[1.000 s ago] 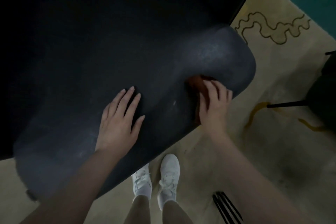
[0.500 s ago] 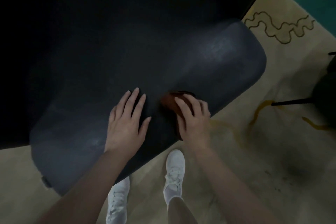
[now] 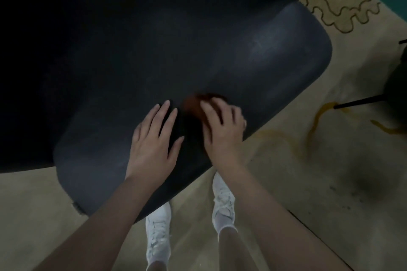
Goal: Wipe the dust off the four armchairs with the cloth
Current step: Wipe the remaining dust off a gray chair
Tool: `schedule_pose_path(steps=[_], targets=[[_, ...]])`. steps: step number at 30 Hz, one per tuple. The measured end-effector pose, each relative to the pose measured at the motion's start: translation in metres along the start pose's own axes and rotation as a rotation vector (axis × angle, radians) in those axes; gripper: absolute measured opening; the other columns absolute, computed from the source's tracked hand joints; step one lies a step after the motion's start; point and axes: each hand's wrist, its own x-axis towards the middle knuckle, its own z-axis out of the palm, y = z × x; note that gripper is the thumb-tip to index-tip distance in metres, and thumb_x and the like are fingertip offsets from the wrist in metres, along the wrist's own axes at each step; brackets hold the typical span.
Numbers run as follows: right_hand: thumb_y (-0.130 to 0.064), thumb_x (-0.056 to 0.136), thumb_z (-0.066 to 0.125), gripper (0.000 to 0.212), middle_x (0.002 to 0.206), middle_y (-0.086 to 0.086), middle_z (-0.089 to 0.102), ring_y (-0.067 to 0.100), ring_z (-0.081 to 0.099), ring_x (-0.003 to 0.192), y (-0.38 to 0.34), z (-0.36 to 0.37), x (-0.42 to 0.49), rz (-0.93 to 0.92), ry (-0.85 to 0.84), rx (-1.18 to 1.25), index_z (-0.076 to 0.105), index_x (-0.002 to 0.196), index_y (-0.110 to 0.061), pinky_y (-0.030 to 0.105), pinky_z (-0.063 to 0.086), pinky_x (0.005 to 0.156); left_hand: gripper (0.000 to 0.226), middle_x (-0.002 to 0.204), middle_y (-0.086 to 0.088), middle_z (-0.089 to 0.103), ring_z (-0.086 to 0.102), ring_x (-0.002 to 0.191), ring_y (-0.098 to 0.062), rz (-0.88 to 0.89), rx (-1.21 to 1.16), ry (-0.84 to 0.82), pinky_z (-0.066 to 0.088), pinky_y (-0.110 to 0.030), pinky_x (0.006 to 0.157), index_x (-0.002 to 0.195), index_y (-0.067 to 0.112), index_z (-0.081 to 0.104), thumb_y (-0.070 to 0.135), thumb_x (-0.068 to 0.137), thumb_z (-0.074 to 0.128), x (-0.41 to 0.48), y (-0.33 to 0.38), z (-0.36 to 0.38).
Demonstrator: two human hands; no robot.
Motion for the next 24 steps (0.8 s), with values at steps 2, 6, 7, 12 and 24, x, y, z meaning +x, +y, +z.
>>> schedule_pose_path(steps=[2, 6, 7, 12, 24], targets=[[-0.019, 0.089, 0.055, 0.041, 0.132, 0.003, 0.051, 0.031, 0.051, 0.104, 0.003, -0.001, -0.021, -0.077, -0.010, 0.029, 0.050, 0.129, -0.026, 0.049, 0.048, 0.081, 0.057, 0.159, -0.006, 0.029, 0.023, 0.147, -0.023, -0.005, -0.004, 0.002, 0.026, -0.045, 0.113, 0.149, 0.011, 0.038, 0.040, 0.099, 0.040, -0.008, -0.005, -0.001], [-0.014, 0.091, 0.055, 0.037, 0.131, 0.008, 0.052, 0.035, 0.051, 0.103, 0.034, -0.017, -0.033, -0.089, -0.013, 0.045, 0.052, 0.128, -0.021, 0.048, 0.049, 0.087, 0.058, 0.159, -0.004, 0.030, 0.023, 0.147, -0.022, -0.004, -0.001, 0.011, 0.026, -0.045, 0.113, 0.148, 0.012, 0.038, 0.041, 0.098, 0.038, -0.018, -0.009, -0.004], [-0.014, 0.092, 0.055, 0.036, 0.131, 0.011, 0.053, 0.036, 0.051, 0.105, 0.042, -0.021, -0.029, -0.032, 0.001, 0.041, 0.052, 0.127, -0.019, 0.048, 0.048, 0.090, 0.058, 0.159, -0.003, 0.030, 0.023, 0.147, -0.022, -0.006, -0.003, 0.015, 0.026, -0.045, 0.114, 0.148, 0.012, 0.039, 0.041, 0.098, 0.038, -0.020, -0.011, -0.004], [-0.018, 0.096, 0.054, 0.031, 0.128, 0.013, 0.054, 0.033, 0.049, 0.111, 0.037, -0.020, 0.012, 0.384, 0.150, 0.062, 0.059, 0.126, -0.012, 0.045, 0.046, 0.093, 0.057, 0.157, -0.005, 0.034, 0.027, 0.145, -0.022, -0.029, -0.005, 0.057, 0.027, -0.043, 0.114, 0.147, 0.011, 0.042, 0.038, 0.097, 0.041, -0.035, -0.017, -0.007], [-0.027, 0.093, 0.050, 0.034, 0.128, 0.007, 0.055, 0.026, 0.049, 0.111, -0.033, -0.037, -0.024, 0.170, -0.052, 0.165, 0.057, 0.126, -0.020, 0.052, 0.052, 0.083, 0.052, 0.143, -0.008, 0.050, 0.037, 0.135, -0.022, -0.009, 0.006, 0.084, 0.030, -0.040, 0.110, 0.139, 0.008, 0.050, 0.035, 0.096, 0.043, -0.052, -0.023, -0.042]])
